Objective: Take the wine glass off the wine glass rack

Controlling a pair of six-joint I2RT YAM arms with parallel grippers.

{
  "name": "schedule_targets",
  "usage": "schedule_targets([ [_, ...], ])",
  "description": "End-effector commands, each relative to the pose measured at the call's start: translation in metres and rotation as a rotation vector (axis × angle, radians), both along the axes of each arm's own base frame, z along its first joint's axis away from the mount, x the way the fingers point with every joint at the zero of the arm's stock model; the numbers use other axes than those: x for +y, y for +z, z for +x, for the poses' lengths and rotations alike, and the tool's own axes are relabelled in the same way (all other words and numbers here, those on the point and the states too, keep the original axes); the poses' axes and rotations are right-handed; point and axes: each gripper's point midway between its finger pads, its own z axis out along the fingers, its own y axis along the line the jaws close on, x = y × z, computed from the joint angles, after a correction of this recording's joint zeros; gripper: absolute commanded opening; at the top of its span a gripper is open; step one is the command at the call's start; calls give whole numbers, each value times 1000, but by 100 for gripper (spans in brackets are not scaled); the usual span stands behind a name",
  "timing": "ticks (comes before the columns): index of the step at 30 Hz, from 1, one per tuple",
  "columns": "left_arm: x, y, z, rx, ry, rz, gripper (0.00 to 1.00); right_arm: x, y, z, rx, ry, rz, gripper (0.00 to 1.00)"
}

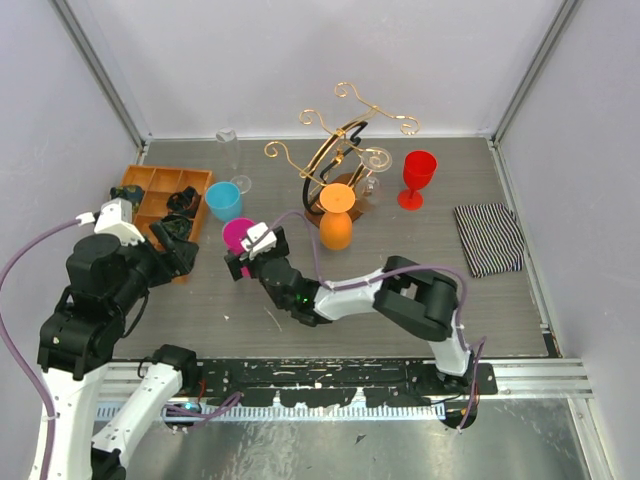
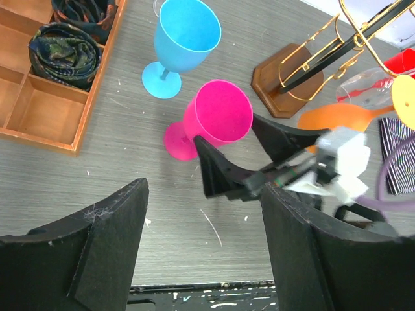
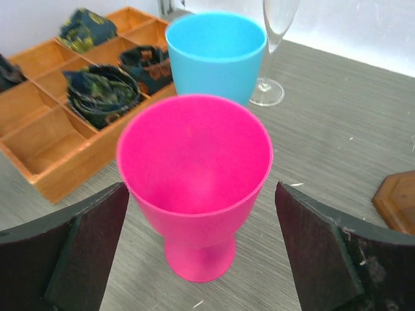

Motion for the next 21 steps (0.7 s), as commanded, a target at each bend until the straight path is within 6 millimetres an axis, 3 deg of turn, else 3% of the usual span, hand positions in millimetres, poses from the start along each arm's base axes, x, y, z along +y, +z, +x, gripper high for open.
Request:
schedule_targets([
  [1,1,2,7,-35,20,-17,77,-6,89,-35,-35,83,145,100],
  [6,-6,0,20,-26,18,-43,77,-11,129,-82,20,170,81,100],
  [10,-14,-1,33,-23,2,-70,75,-44,178,-99,127,198,105,100],
  [12,-18,-2,38,-16,-4,-84,75,-77,209,-97,153,119,160,100],
  [14,-22,4,45,-32,-10,-105,75,-123,235,-84,183,-22,196,98],
  [16,-28,6,49,-31,-34,-119,74,-174,254,-67,242,-142,242,87],
  [19,-37,8,55,-34,-68,-139,73,-237,270,-40,325,-219,326,74],
  [21,-41,9,59,-37,-80,-150,72,-269,270,-20,368,-267,335,73],
])
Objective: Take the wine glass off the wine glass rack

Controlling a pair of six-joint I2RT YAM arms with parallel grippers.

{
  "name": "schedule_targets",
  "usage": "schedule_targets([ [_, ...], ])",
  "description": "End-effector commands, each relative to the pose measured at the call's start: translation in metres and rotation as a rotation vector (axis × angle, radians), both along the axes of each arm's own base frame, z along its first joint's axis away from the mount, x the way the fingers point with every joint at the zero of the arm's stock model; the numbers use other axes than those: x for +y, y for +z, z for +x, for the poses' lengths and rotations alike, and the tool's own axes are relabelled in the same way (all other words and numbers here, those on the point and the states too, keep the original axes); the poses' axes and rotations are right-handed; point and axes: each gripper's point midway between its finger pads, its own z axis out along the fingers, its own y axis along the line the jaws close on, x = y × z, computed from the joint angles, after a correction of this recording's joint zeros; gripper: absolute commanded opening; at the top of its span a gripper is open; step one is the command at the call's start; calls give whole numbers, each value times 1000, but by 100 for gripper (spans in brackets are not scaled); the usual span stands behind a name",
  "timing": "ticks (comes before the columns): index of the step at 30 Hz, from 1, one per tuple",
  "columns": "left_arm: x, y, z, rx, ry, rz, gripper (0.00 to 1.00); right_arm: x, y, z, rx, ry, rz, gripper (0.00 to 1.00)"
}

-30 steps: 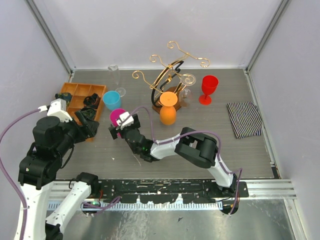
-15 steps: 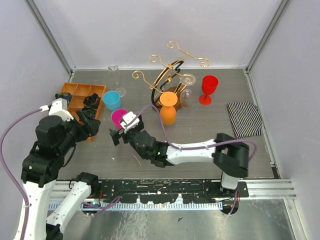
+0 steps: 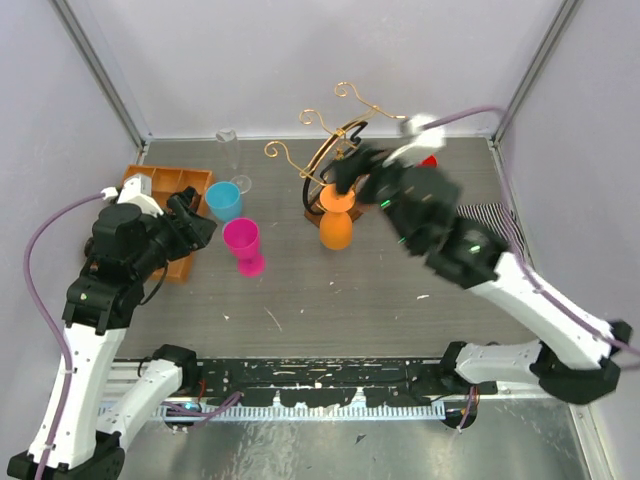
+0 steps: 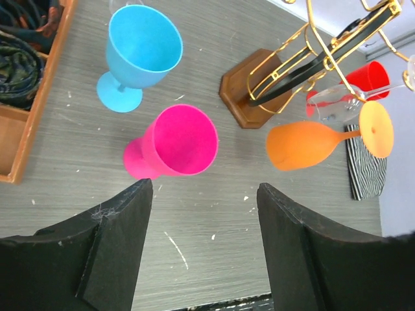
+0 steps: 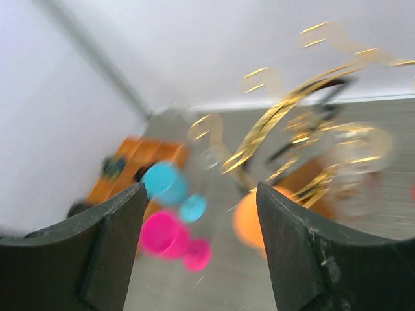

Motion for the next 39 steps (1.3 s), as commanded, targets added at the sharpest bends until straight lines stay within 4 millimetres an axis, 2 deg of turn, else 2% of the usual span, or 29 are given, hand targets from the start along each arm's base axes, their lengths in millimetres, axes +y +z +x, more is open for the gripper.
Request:
schedule_targets([
  [1,-14,14,13,-58,-44,-60,72,-91,-24,34,237,-143,-4,76],
  [4,-17,16,15,-62,-53,-68,71,-105,-46,61,375,-71,36,80],
  [8,-15,22,13,-72,-62,-46,71,-122,-71,91,492,16,148,79],
  [15,-19,22,14,-62,-92,-36,71,-117,-101,121,615,147,281,77],
  [19,-24,19,16,-48,-110,-47,71,-112,-111,128,633,173,319,72],
  [25,-29,20,18,-53,-124,-71,70,-113,-117,132,629,161,328,71],
  [29,-59,31,27,-37,-244,-173,65,-116,-115,133,622,149,327,70],
  [31,-69,33,33,-5,-283,-199,62,-116,-116,135,624,151,330,64],
  [32,-73,31,36,14,-295,-204,62,-115,-115,136,624,155,334,56],
  [35,-76,34,37,15,-304,-204,61,-114,-115,137,622,160,338,44],
  [38,-74,32,37,5,-288,-200,61,-114,-113,137,616,163,340,40],
  [39,-73,29,36,7,-285,-200,61,-115,-113,138,617,160,340,36],
])
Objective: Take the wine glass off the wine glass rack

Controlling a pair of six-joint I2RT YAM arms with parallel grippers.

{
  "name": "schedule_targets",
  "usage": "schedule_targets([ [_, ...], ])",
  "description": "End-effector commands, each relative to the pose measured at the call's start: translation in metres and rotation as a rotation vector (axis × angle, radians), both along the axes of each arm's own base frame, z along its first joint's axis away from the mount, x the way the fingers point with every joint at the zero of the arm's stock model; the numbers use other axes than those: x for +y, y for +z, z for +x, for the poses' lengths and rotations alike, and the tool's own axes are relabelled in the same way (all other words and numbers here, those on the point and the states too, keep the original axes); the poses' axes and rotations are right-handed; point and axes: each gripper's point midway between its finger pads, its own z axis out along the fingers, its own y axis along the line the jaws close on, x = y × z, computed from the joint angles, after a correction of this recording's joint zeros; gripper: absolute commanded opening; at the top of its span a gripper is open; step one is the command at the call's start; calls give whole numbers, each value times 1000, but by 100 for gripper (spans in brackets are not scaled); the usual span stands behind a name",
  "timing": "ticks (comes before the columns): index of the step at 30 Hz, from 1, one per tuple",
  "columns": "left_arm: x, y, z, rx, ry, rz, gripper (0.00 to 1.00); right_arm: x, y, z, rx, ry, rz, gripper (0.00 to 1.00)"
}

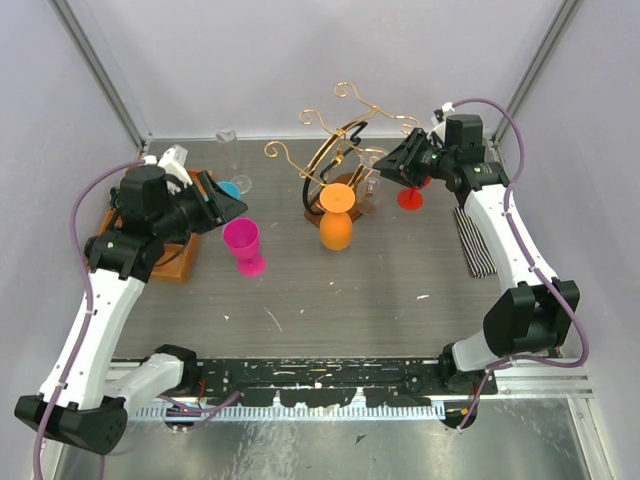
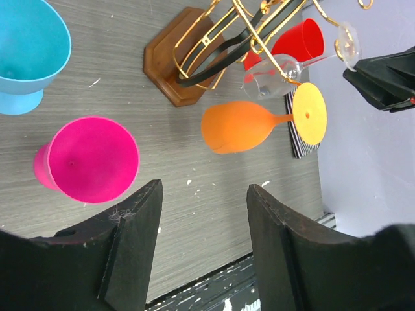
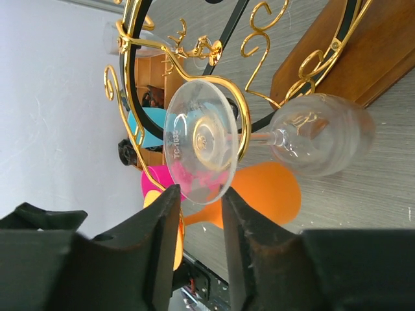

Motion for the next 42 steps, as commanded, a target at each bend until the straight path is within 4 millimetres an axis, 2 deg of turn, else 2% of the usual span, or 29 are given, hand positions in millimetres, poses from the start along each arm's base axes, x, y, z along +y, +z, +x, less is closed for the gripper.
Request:
schedule_targets([
  [1,-4,22,-8,-78,-21,-42,61,1,30,2,-98,13,28,32],
  [7,-2,15,-12,-69,-16,-41,62,1,25,8,-89,9,29,29],
  [10,-2,16,-13,-72,-18,-40,62,-1,23,10,-87,-3,30,20],
  [19,-3,12,-16,-54,-26,-41,62,-6,14,19,-65,-41,80,24],
  [21,-3,12,-17,-54,-29,-43,62,-7,13,22,-60,-45,90,21],
  [22,-3,12,-16,-52,-29,-43,62,-6,14,22,-62,-47,96,19],
  [24,-3,11,-17,-50,-30,-42,62,-6,14,24,-66,-51,103,4],
  [25,-3,10,-17,-47,-29,-41,62,-6,16,24,-69,-52,111,1],
  [31,-3,10,-18,-45,-31,-44,62,-5,31,28,-92,-50,164,1],
  [35,-3,10,-18,-45,-31,-42,62,-13,43,29,-113,-75,188,1],
  [42,-3,6,-20,-30,-33,-40,62,-15,48,16,-95,-35,243,1],
])
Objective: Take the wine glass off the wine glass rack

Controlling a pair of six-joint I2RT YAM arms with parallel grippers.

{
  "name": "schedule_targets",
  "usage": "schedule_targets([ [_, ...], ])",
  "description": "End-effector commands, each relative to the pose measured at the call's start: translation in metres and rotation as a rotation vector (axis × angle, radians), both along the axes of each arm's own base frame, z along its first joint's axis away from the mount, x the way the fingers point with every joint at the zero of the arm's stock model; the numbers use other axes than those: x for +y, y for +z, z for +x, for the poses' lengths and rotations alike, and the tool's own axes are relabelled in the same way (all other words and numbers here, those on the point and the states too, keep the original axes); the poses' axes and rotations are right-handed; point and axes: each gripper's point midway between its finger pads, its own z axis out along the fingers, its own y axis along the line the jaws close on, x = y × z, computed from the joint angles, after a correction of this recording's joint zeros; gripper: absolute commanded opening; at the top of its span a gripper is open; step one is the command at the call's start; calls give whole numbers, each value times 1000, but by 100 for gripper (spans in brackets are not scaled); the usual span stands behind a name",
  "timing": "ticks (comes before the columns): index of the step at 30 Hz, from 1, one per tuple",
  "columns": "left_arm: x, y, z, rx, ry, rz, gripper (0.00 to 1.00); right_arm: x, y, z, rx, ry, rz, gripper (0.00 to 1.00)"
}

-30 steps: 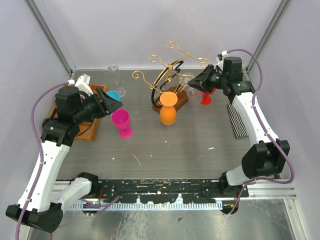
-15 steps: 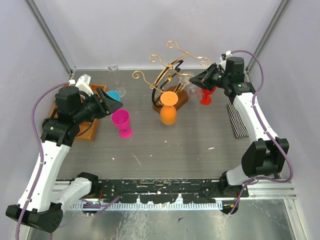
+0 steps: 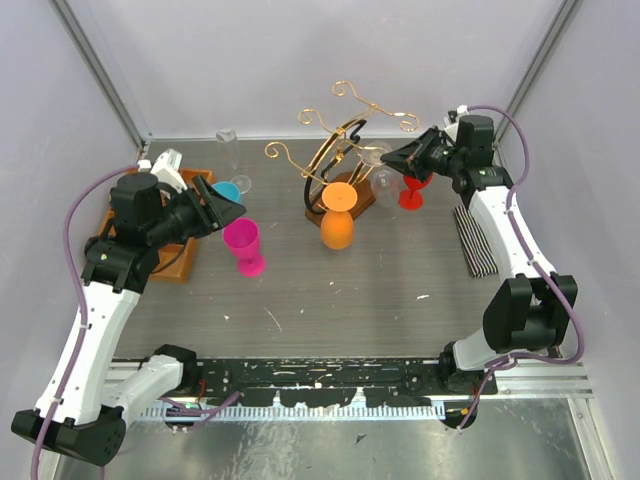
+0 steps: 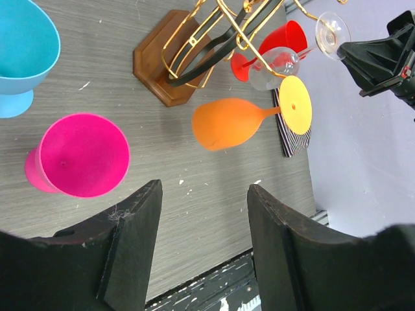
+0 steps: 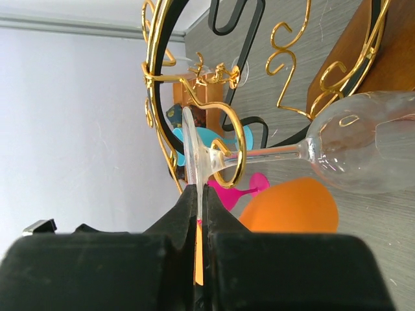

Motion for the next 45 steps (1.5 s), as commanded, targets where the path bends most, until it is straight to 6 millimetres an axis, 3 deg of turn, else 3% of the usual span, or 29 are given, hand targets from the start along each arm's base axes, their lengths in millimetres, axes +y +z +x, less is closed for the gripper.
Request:
schedule_targets([
  [1,-3,-9,-6,26,-21,-6,62,-4,37,-7,-120,20,53,1],
  [7,-3,-15,-8,45,-26,-1,62,-19,36,-15,-114,4,66,1],
  [13,-2,-13,-8,39,-24,2,62,-35,42,-2,-154,-48,60,1],
  [20,-2,-14,-8,42,-24,2,62,-34,52,26,-208,-32,101,1],
  [26,-4,-16,-6,50,-25,-4,61,-19,55,33,-219,42,140,1],
  [34,-6,-15,-6,61,-36,-9,61,14,66,16,-252,167,133,1],
  [39,-5,-14,-7,61,-34,-5,61,18,73,-1,-256,206,126,1],
  [45,-5,-14,-7,62,-35,-6,61,16,63,-23,-220,227,77,1],
])
